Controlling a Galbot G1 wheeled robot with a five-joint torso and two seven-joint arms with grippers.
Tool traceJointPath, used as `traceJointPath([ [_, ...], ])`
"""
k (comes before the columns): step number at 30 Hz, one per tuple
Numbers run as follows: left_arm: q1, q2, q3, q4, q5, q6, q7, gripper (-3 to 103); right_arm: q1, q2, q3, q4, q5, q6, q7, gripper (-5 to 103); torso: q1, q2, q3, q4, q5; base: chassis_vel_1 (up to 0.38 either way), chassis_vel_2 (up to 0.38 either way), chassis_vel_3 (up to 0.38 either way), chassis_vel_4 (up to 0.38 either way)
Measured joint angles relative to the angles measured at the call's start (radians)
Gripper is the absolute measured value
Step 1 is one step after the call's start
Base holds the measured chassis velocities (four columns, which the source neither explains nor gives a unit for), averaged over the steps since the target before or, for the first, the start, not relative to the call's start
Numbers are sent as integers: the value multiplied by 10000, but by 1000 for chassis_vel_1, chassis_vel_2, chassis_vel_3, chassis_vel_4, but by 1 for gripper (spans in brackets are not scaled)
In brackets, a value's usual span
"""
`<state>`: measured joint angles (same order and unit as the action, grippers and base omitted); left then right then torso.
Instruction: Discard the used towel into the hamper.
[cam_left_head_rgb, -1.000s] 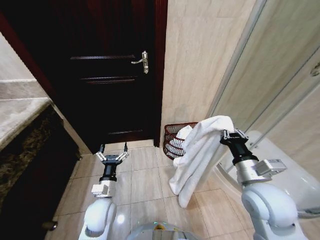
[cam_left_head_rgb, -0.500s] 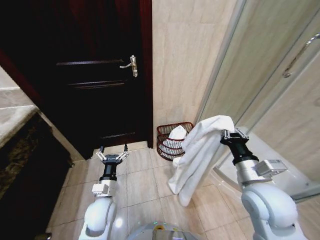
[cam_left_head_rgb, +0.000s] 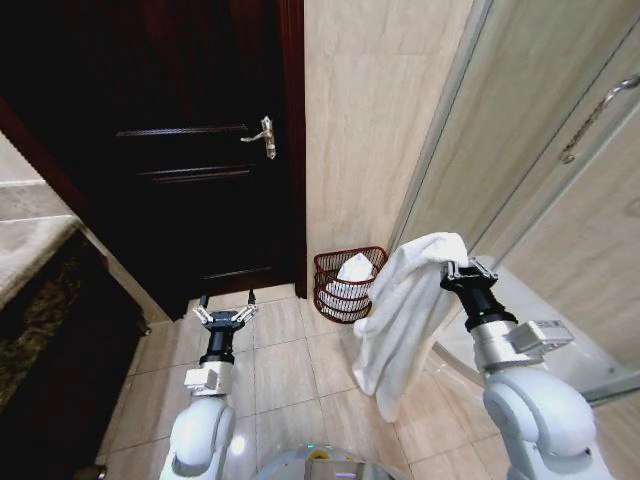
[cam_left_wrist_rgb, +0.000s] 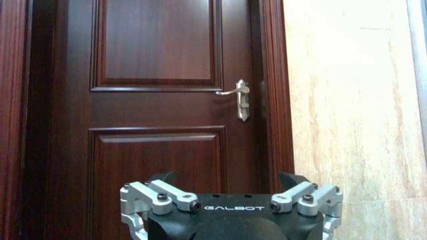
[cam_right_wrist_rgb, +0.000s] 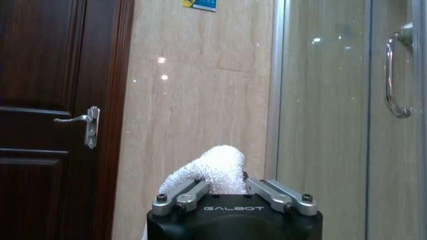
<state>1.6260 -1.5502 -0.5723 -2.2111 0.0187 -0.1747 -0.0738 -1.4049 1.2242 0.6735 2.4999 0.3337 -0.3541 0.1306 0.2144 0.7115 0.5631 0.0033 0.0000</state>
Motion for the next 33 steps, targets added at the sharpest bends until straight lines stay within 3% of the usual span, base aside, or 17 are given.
traceJointPath([
  [28,-21,30,-45,-54,-30,-19,5,100,-28,82,-70,1,6,-28,42,8,532,1235,703,0,-1,0,0,0,0],
  [33,-45,0,24,136,-55,-507,-34,100,-68,129,-25,1,5,49,40,8,595,1365,774,1,0,0,0,0,0],
])
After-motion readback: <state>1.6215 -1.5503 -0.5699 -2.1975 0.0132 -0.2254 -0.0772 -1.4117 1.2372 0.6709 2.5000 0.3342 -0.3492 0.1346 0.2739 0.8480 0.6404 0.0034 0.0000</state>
